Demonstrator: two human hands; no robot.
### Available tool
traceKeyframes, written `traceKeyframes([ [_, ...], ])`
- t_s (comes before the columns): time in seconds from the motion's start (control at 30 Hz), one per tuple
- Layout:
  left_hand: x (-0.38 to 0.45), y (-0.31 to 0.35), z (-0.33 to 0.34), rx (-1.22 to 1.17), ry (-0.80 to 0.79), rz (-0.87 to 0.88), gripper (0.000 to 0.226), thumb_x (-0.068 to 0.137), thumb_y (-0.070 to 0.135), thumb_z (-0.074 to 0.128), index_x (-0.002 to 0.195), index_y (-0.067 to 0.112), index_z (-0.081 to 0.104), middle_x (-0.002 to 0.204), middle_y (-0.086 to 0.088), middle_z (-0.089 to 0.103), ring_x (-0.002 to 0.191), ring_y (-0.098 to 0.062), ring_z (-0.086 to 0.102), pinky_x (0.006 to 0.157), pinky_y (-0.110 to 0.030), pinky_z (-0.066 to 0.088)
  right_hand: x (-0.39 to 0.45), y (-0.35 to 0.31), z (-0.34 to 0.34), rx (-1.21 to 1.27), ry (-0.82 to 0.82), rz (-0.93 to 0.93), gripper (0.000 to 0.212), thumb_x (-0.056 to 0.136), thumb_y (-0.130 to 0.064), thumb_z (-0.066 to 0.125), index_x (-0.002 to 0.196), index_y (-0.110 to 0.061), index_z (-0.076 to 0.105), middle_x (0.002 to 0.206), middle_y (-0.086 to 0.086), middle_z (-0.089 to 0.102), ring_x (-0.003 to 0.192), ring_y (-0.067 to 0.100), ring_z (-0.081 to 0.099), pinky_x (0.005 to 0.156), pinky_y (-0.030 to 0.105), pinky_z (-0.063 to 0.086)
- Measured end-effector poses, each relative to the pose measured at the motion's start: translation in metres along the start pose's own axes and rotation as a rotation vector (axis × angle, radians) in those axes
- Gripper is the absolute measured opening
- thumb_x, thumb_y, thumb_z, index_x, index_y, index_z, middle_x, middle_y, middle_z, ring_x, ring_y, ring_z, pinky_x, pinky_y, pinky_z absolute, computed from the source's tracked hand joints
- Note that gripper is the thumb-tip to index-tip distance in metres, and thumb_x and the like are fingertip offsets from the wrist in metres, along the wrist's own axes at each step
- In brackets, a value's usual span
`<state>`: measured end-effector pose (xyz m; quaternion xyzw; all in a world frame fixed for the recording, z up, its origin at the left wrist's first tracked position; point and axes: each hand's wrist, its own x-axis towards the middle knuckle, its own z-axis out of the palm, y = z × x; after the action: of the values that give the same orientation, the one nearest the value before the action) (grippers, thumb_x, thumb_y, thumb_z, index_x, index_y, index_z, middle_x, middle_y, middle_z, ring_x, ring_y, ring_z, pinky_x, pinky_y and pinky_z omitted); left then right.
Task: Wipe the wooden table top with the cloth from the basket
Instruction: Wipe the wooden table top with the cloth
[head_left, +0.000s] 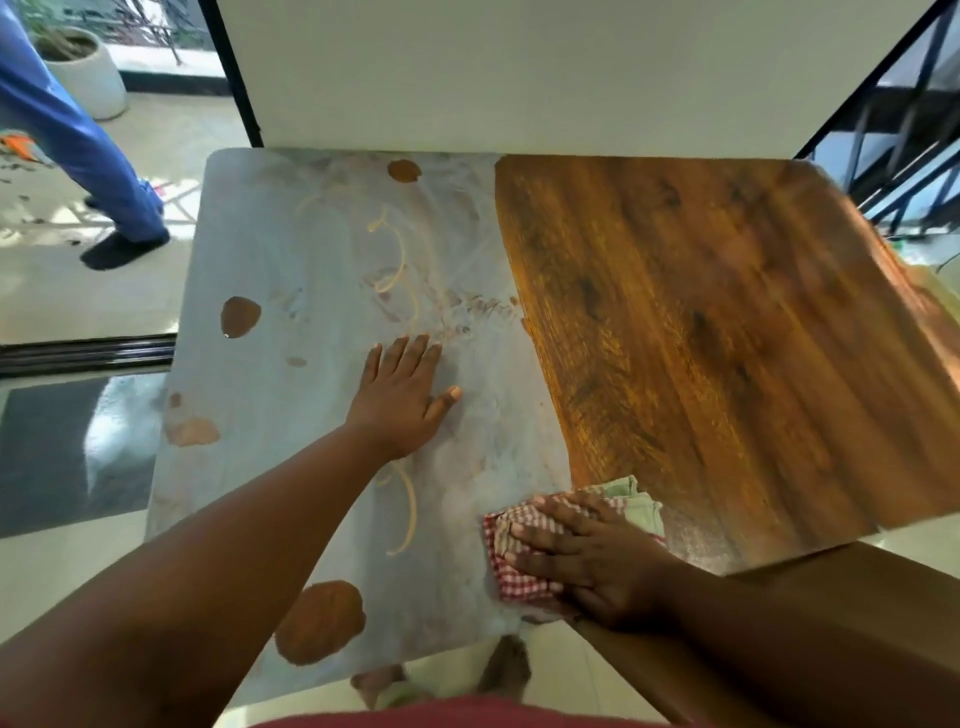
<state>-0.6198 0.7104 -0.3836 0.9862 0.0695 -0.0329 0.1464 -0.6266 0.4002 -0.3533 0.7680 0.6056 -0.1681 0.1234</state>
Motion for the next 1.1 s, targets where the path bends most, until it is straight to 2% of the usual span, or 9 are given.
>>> traceKeyframes([
  [0.13, 0.006, -0.011, -0.001, 0.063, -0.016, 0.01, 0.072, 0.094, 0.059, 0.015, 0.152, 0.017, 0.002, 0.161, -0.004, 0.0, 0.147, -0.022, -0.007, 0.116, -0.042, -0.014, 0.001, 0.0, 0.002, 0.033, -0.028, 0.006, 0.052, 0.095, -0.046, 0.031, 0.146, -0.041, 0.026, 0.151, -0.01, 0.033, 0.137, 0.027, 0.034, 0.108, 0.042, 0.015],
  [0.23, 0.012, -0.017, 0.002, 0.073, -0.006, -0.008, 0.075, 0.093, 0.061, 0.012, 0.152, 0.016, 0.0, 0.161, -0.006, -0.002, 0.147, -0.024, -0.007, 0.115, -0.043, -0.015, 0.001, 0.003, 0.009, 0.052, -0.007, -0.009, 0.048, 0.099, -0.046, 0.021, 0.147, -0.041, 0.024, 0.151, -0.011, 0.03, 0.139, 0.026, 0.029, 0.111, 0.042, 0.012],
  [0.47, 0.043, -0.032, 0.001, 0.097, 0.029, -0.085, 0.082, 0.087, 0.066, 0.005, 0.152, 0.015, 0.005, 0.161, -0.007, 0.0, 0.147, -0.027, -0.004, 0.116, -0.046, -0.011, 0.015, 0.016, 0.011, 0.08, 0.055, -0.045, 0.047, 0.1, -0.047, 0.019, 0.146, -0.044, 0.023, 0.152, -0.011, 0.029, 0.142, 0.025, 0.021, 0.112, 0.043, 0.008],
  [0.57, 0.058, -0.042, -0.005, 0.096, 0.042, -0.131, 0.084, 0.086, 0.067, 0.004, 0.152, 0.015, 0.007, 0.161, -0.008, 0.001, 0.147, -0.028, -0.004, 0.116, -0.046, -0.01, 0.037, 0.032, 0.001, 0.108, 0.092, -0.021, 0.049, 0.1, -0.046, 0.022, 0.149, -0.044, 0.017, 0.155, -0.011, 0.02, 0.144, 0.025, 0.012, 0.112, 0.044, 0.004],
  [0.67, 0.069, -0.052, -0.011, 0.105, 0.049, -0.167, 0.078, 0.092, 0.063, 0.014, 0.151, 0.012, 0.008, 0.16, -0.011, 0.003, 0.147, -0.029, -0.002, 0.117, -0.046, -0.009, 0.065, 0.054, -0.006, 0.138, 0.109, -0.031, 0.052, 0.1, -0.044, 0.028, 0.149, -0.044, 0.013, 0.157, -0.011, 0.009, 0.145, 0.026, 0.0, 0.113, 0.046, -0.008],
  [0.77, 0.075, -0.057, -0.012, 0.101, 0.042, -0.165, 0.08, 0.09, 0.063, 0.013, 0.151, 0.011, 0.009, 0.16, -0.012, 0.005, 0.146, -0.03, 0.0, 0.117, -0.045, -0.007, 0.091, 0.074, -0.012, 0.143, 0.137, -0.015, 0.054, 0.1, -0.043, 0.032, 0.149, -0.045, 0.01, 0.157, -0.012, 0.003, 0.143, 0.021, -0.012, 0.111, 0.044, -0.017],
  [0.87, 0.077, -0.057, -0.011, 0.113, 0.025, -0.13, 0.083, 0.089, 0.066, 0.009, 0.152, 0.012, 0.008, 0.16, -0.011, 0.004, 0.147, -0.028, -0.001, 0.118, -0.043, -0.007, 0.12, 0.098, -0.022, 0.14, 0.16, 0.039, 0.053, 0.099, -0.046, 0.023, 0.149, -0.045, 0.004, 0.157, -0.011, 0.0, 0.143, 0.018, -0.016, 0.113, 0.044, -0.014],
  [0.97, 0.082, -0.059, -0.013, 0.128, 0.014, -0.1, 0.085, 0.088, 0.069, 0.005, 0.152, 0.012, 0.008, 0.16, -0.01, 0.004, 0.147, -0.026, -0.002, 0.118, -0.043, -0.007, 0.153, 0.126, -0.037, 0.124, 0.191, 0.07, 0.054, 0.098, -0.044, 0.023, 0.149, -0.044, 0.005, 0.156, -0.012, -0.001, 0.145, 0.019, -0.008, 0.114, 0.046, -0.005],
  [1.1, 0.095, -0.065, -0.016, 0.105, 0.043, -0.082, 0.088, 0.084, 0.069, 0.002, 0.152, 0.013, 0.007, 0.16, -0.009, 0.004, 0.147, -0.026, -0.002, 0.118, -0.043, -0.006, 0.189, 0.157, -0.052, 0.14, 0.231, 0.07, 0.052, 0.097, -0.045, 0.021, 0.149, -0.042, 0.012, 0.156, -0.011, 0.004, 0.146, 0.02, 0.0, 0.115, 0.046, -0.001],
])
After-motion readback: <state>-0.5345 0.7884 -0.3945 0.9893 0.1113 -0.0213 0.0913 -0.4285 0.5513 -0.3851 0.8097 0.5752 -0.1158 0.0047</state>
